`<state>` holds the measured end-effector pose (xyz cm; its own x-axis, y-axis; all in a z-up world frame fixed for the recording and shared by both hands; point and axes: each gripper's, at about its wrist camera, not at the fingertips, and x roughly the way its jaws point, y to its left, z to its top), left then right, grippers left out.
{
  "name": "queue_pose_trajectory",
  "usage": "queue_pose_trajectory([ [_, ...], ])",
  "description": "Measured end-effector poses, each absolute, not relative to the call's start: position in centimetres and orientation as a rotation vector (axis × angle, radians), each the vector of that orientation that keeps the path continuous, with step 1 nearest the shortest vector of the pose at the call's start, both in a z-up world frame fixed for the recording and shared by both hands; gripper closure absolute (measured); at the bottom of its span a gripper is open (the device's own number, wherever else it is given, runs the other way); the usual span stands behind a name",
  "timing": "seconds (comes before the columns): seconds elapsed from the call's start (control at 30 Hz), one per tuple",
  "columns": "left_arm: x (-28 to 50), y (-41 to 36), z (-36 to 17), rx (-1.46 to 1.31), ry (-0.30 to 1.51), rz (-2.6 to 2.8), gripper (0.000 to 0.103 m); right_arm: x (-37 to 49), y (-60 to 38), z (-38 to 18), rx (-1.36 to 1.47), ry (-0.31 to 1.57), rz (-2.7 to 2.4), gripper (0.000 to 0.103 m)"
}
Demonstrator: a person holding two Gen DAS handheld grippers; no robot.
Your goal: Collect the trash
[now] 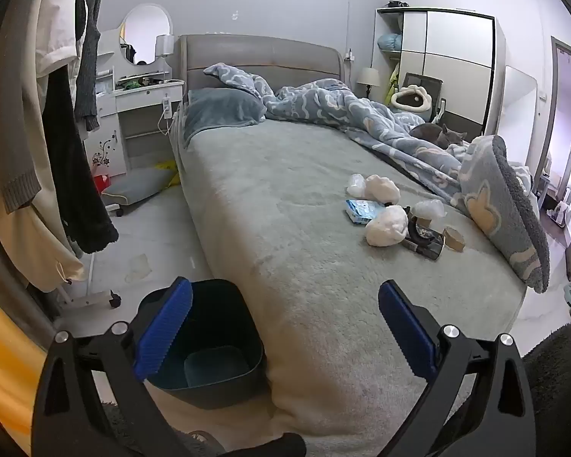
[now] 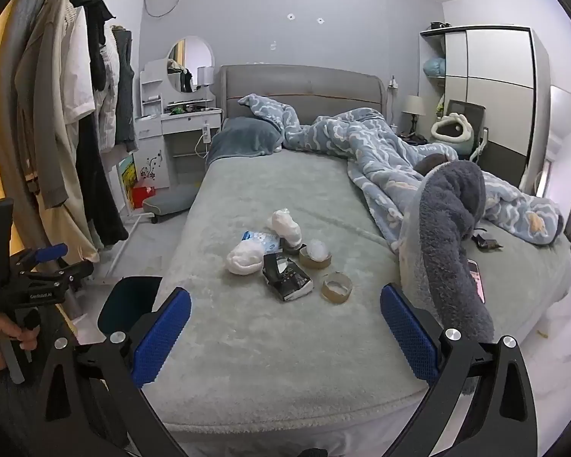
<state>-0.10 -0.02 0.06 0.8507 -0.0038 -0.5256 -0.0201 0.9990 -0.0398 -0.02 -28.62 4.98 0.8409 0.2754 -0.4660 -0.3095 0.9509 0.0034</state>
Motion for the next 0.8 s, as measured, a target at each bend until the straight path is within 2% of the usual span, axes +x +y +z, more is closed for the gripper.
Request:
queue_pose_trajectory([
  [0.8, -0.12, 0.86, -0.25, -0.066, 0.564, 0.007, 0.003, -0.04, -28.68, 4.93, -0.080, 0.488, 0.311, 0.003],
])
